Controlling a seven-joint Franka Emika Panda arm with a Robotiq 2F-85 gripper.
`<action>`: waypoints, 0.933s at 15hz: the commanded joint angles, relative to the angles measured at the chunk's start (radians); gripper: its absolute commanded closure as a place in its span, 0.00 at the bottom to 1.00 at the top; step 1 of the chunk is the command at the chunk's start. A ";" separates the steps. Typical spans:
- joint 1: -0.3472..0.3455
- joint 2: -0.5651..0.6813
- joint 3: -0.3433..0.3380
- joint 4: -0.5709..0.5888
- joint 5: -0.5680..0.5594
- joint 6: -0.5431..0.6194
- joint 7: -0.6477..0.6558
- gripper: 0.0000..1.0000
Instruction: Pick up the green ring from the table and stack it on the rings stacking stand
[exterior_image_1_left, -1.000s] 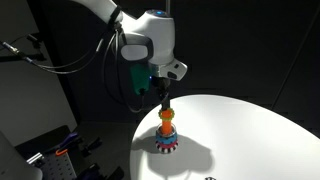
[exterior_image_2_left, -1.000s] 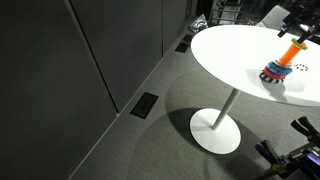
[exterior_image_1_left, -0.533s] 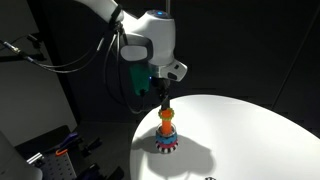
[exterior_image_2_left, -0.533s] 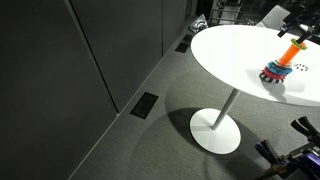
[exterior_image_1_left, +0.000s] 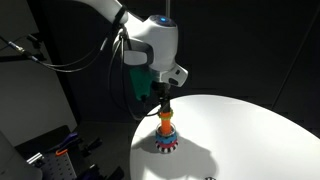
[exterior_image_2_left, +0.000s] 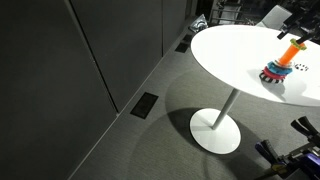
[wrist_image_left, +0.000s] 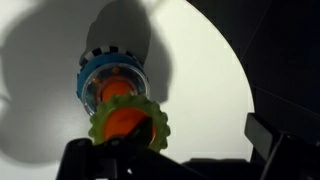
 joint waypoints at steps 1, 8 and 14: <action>-0.021 0.009 0.002 0.023 0.018 -0.044 -0.039 0.00; -0.031 -0.037 -0.004 0.012 0.009 -0.060 -0.033 0.00; -0.027 -0.056 -0.010 0.010 0.013 -0.061 -0.033 0.00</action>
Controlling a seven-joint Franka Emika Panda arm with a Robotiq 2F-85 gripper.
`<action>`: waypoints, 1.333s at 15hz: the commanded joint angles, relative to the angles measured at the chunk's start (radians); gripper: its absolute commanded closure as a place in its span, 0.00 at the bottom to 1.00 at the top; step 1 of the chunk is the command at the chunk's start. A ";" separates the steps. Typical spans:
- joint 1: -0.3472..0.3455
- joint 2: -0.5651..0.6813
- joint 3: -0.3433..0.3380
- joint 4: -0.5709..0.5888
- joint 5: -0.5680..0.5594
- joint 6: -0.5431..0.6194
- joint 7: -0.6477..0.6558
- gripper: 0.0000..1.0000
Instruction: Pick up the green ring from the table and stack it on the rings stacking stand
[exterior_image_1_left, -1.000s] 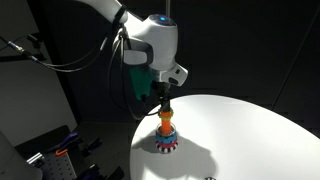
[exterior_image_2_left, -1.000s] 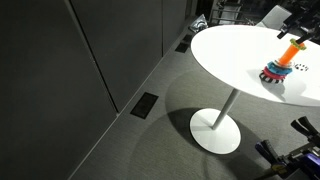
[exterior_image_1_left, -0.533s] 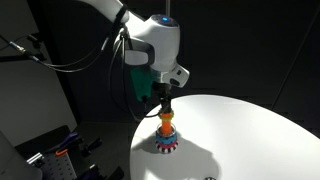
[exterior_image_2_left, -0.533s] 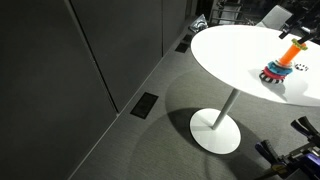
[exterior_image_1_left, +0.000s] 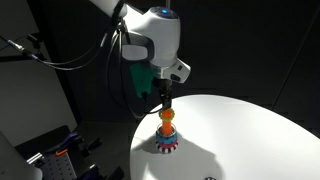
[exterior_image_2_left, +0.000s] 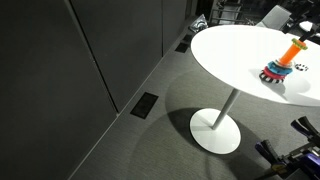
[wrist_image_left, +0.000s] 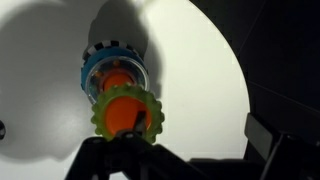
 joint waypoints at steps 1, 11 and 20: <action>-0.006 -0.020 -0.005 0.004 0.014 -0.030 -0.023 0.00; 0.002 -0.018 0.001 0.000 0.015 -0.014 -0.020 0.00; 0.008 0.016 0.011 0.014 0.021 -0.001 -0.023 0.00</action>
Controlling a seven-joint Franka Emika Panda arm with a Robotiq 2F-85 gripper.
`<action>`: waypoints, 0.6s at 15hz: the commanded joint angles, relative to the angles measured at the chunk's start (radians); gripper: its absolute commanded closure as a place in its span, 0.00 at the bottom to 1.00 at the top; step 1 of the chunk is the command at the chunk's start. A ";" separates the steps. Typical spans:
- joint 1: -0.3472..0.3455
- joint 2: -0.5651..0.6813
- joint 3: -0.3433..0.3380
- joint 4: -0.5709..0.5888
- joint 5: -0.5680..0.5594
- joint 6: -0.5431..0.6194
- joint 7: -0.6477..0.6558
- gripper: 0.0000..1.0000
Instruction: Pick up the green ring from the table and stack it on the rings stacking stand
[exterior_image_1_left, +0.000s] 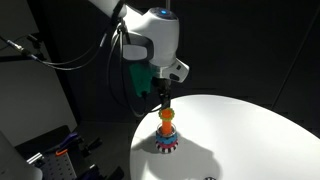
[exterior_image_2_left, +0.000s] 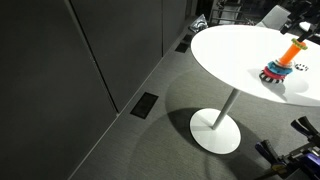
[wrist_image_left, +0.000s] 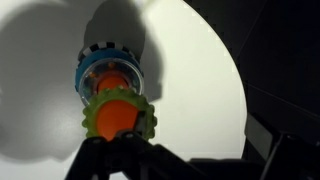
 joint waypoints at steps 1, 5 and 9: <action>0.001 0.015 0.004 0.014 0.018 0.000 -0.021 0.00; -0.001 0.062 0.012 0.031 0.033 0.030 -0.029 0.00; -0.006 0.074 0.019 0.035 0.037 0.049 -0.026 0.00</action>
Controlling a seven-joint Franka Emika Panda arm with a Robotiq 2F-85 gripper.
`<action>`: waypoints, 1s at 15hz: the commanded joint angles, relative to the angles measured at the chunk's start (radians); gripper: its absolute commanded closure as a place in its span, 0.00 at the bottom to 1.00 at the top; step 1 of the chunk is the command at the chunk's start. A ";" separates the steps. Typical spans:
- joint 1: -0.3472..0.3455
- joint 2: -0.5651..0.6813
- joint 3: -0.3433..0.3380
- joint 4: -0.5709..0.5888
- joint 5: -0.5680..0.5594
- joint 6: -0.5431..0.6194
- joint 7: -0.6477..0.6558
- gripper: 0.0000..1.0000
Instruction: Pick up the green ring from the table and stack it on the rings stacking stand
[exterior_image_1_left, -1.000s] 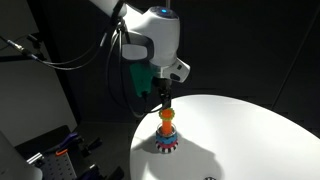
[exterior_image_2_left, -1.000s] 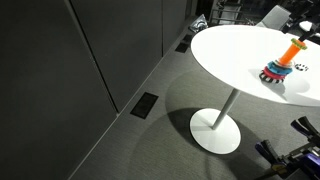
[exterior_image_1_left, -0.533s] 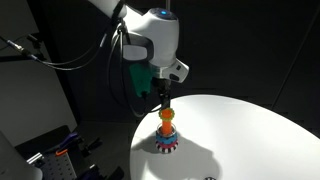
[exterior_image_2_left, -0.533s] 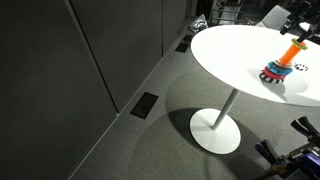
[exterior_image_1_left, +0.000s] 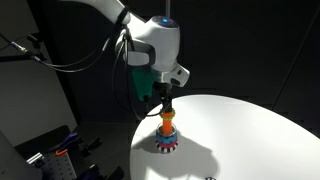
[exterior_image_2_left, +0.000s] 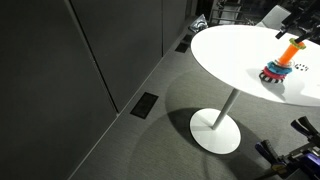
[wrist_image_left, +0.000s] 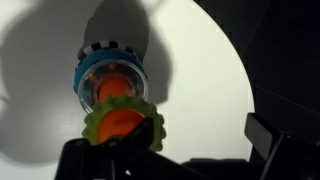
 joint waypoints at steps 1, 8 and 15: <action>-0.010 0.019 0.010 0.021 0.026 0.013 -0.026 0.00; -0.016 -0.015 0.006 0.012 0.029 0.020 -0.025 0.00; -0.025 -0.043 -0.008 0.013 0.029 0.061 -0.018 0.00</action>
